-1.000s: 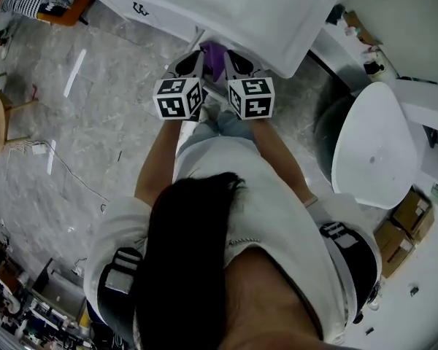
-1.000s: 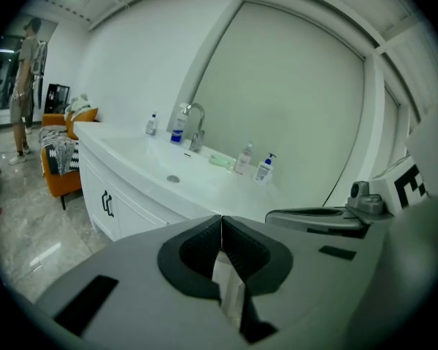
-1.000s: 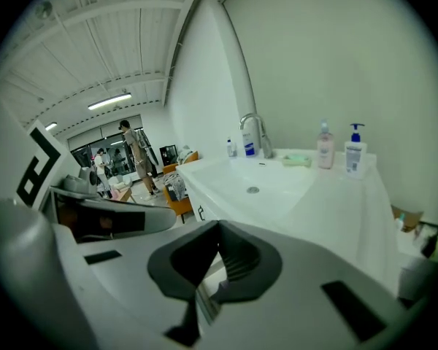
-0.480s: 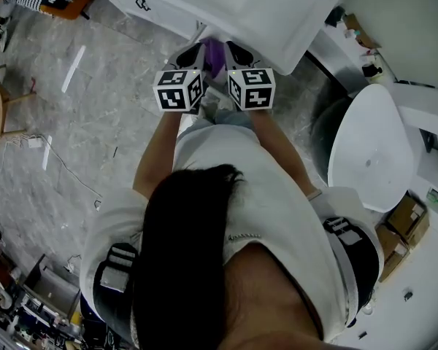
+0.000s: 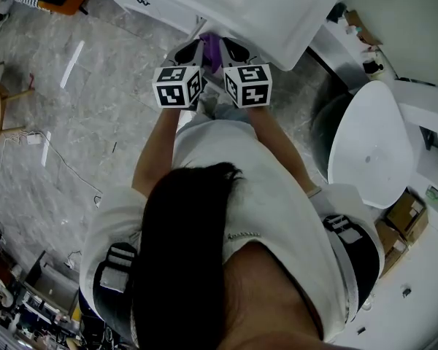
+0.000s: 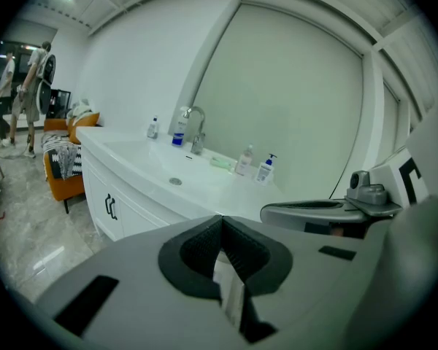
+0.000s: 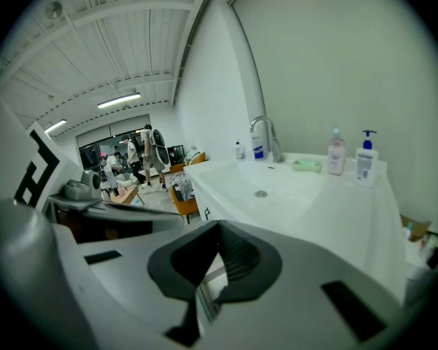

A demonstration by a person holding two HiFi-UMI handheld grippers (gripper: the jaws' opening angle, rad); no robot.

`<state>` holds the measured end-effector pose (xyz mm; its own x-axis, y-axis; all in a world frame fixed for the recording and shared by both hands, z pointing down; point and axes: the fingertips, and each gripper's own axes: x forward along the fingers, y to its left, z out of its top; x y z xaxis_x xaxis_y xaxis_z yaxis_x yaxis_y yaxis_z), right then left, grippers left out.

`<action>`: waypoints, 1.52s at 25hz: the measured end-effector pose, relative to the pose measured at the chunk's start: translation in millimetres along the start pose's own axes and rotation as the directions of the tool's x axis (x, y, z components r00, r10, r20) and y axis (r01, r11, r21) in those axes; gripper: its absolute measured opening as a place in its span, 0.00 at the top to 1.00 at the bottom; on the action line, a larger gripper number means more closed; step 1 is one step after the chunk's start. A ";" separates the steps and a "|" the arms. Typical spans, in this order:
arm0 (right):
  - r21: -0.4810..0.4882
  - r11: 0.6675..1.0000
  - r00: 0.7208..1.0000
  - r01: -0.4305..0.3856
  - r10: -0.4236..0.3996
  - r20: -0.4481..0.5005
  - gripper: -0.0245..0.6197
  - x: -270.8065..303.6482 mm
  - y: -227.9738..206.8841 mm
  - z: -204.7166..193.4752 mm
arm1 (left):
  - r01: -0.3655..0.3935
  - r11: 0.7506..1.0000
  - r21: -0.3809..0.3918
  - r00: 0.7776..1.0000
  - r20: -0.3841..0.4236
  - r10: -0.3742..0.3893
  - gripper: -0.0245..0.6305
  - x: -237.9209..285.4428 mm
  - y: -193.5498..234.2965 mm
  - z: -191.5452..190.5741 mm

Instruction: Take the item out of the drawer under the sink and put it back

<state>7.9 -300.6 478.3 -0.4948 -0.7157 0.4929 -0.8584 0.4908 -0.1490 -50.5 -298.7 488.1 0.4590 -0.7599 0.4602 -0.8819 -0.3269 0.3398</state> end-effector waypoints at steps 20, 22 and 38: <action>0.096 0.993 0.983 -0.062 0.077 -0.167 0.75 26.8 2.7 -59.8 | -0.071 0.996 -0.052 0.996 -0.050 0.068 0.96 2.9 31.5 -25.3; 0.112 0.991 0.977 -0.067 0.088 -0.193 0.71 32.0 4.7 -70.6 | -0.081 0.995 -0.057 0.995 -0.065 0.078 0.96 3.9 35.2 -31.2; 0.125 0.987 0.926 -0.096 0.135 -0.353 0.57 88.5 -4.4 -143.2 | -0.151 0.983 -0.105 0.983 -0.117 0.139 0.96 42.1 63.9 -66.8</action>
<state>-12.7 -295.0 645.3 -0.5262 -0.4211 0.7388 -0.8170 0.4912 -0.3020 -80.3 -314.1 584.0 0.3414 -0.7270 0.5957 -0.9249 -0.1470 0.3507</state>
